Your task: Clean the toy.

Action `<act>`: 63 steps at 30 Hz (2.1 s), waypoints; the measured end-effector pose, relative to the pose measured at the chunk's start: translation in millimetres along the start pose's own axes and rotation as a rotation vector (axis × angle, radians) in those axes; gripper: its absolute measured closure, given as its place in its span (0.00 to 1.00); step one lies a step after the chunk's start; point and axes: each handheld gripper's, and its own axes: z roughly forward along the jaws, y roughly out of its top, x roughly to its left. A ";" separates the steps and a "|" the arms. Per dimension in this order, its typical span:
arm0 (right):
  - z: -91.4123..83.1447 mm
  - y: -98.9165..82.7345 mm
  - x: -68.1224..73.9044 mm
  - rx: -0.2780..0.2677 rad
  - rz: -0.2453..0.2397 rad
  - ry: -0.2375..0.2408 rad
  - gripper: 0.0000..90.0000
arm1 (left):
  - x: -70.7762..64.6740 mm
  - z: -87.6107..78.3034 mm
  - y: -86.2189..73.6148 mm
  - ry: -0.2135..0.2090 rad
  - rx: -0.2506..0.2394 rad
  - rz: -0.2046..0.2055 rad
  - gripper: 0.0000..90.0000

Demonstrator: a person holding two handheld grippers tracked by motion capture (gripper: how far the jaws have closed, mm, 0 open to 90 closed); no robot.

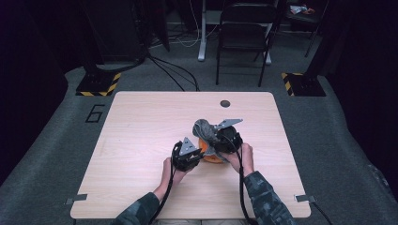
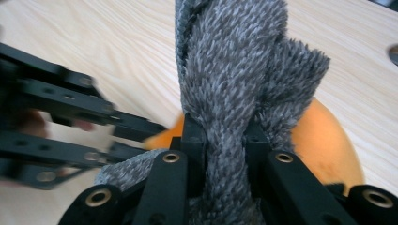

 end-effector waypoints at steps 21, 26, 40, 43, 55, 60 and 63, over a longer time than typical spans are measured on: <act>-5.3 -39.4 -68.9 0.121 0.184 -0.184 0.86 | 5.4 1.6 -3.2 -0.015 -0.002 -0.010 0.88; 6.5 -58.0 -83.1 0.198 0.225 -0.211 0.86 | 6.2 1.8 -3.4 -0.009 -0.002 -0.015 0.88; -23.6 -17.8 -52.0 0.052 0.155 -0.095 0.86 | 9.3 1.1 -6.0 -0.018 -0.021 -0.042 0.86; -4.7 -23.2 -43.4 0.095 0.106 -0.129 0.86 | 9.2 0.3 -5.2 -0.007 -0.031 -0.009 0.78; -0.9 -25.0 -42.4 0.076 0.105 -0.150 0.86 | -3.6 19.2 -7.0 0.087 0.036 0.132 0.38; -0.4 -25.6 -42.8 0.071 0.107 -0.153 0.86 | -3.8 23.5 -10.2 0.069 0.009 0.111 0.63; -1.1 -25.5 -42.8 0.061 0.114 -0.154 0.86 | -2.7 24.2 -9.6 0.068 -0.006 0.089 0.76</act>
